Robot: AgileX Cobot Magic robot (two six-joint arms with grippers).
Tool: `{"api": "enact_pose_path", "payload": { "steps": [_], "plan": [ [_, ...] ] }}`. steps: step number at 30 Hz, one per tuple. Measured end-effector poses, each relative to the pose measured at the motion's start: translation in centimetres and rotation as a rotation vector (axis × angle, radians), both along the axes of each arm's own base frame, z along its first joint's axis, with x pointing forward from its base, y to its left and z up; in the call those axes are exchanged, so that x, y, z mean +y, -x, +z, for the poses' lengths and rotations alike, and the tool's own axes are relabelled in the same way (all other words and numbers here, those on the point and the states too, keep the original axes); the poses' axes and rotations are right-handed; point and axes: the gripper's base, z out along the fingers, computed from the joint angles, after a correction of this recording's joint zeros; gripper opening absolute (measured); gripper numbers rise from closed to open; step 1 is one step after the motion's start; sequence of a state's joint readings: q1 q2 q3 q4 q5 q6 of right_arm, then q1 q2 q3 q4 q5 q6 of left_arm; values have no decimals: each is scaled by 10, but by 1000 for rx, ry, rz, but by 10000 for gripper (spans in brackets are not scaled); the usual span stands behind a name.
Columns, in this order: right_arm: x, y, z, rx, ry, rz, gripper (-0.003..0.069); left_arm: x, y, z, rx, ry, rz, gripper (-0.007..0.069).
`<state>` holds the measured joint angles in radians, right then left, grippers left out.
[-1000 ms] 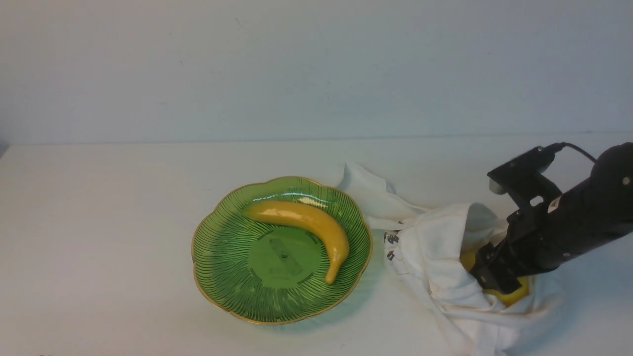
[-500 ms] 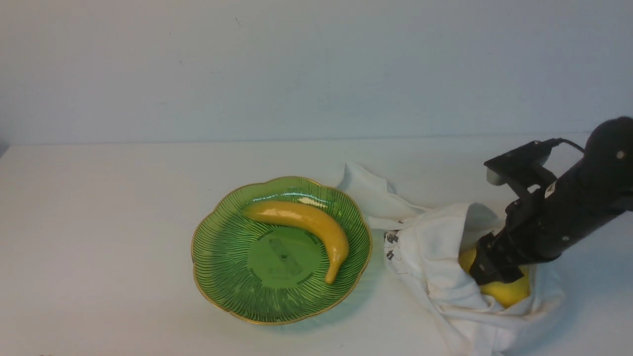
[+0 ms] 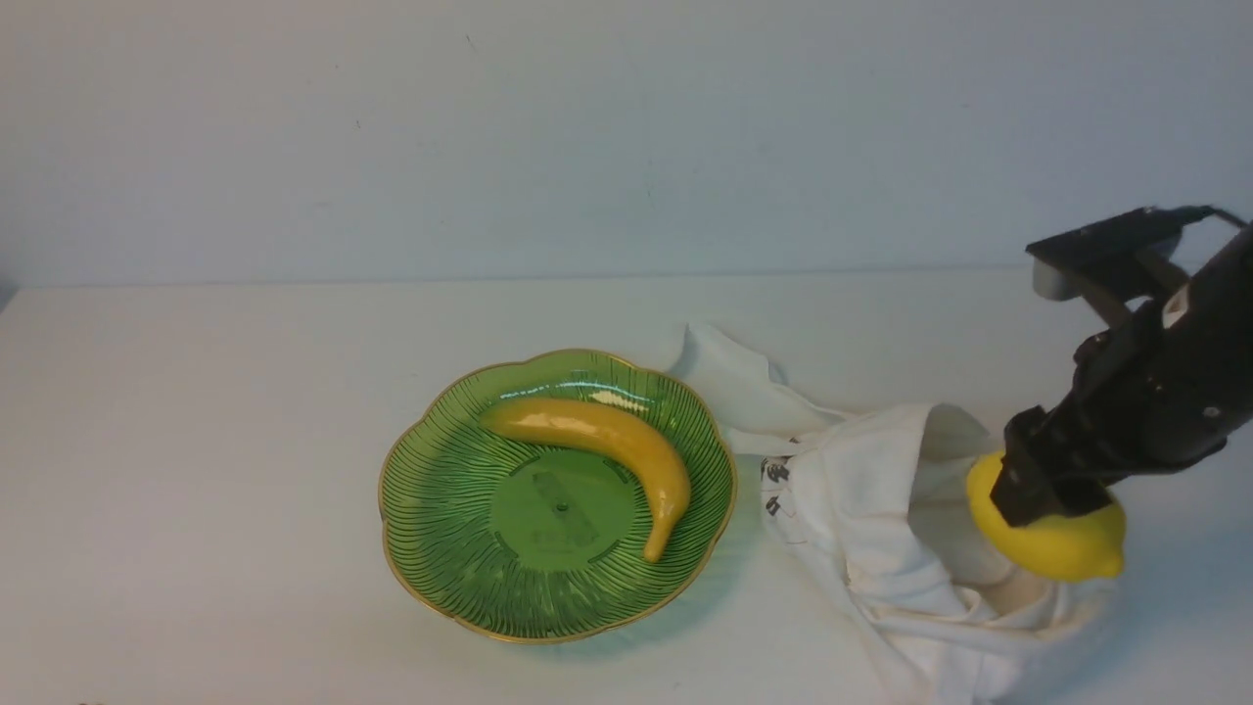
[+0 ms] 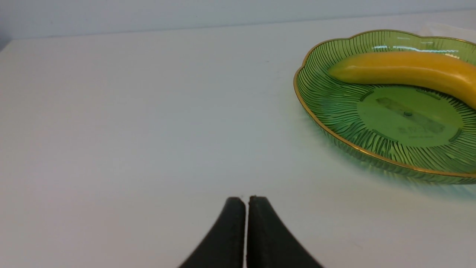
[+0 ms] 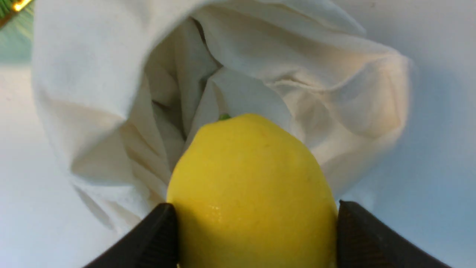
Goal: Take the fruit out of the cloth bag on the white table and place them on a plate.
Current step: 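Move the lemon from the bag and place it in the dish with the right gripper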
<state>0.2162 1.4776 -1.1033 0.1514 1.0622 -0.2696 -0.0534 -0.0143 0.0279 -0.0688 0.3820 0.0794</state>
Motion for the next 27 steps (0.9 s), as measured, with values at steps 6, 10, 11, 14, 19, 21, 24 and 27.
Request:
{"api": "enact_pose_path", "payload": {
  "steps": [6, 10, 11, 14, 19, 21, 24, 27],
  "plan": [
    [21, 20, 34, -119, -173, 40, 491, 0, 0, 0, 0, 0, 0, -8],
    [62, 27, 39, -189, -287, 210, 491, 0, 0, 0, 0, 0, 0, -8],
    [63, 27, 39, -194, -286, 221, 491, 0, 0, 0, 0, 0, 0, -8],
    [92, 27, 34, -233, -337, 298, 491, 0, 0, 0, 0, 0, 0, -8],
    [138, 9, 2, -240, -360, 325, 491, 0, 0, 0, 0, 0, 0, -8],
    [147, 0, -5, -229, -362, 321, 491, 0, 0, 0, 0, 0, 0, -8],
    [160, -15, -15, -210, -376, 304, 491, 0, 0, 0, 0, 0, 0, -8],
    [171, -30, -30, -179, -385, 286, 491, 0, 0, 0, 0, 0, 0, -8]
  ]
}}
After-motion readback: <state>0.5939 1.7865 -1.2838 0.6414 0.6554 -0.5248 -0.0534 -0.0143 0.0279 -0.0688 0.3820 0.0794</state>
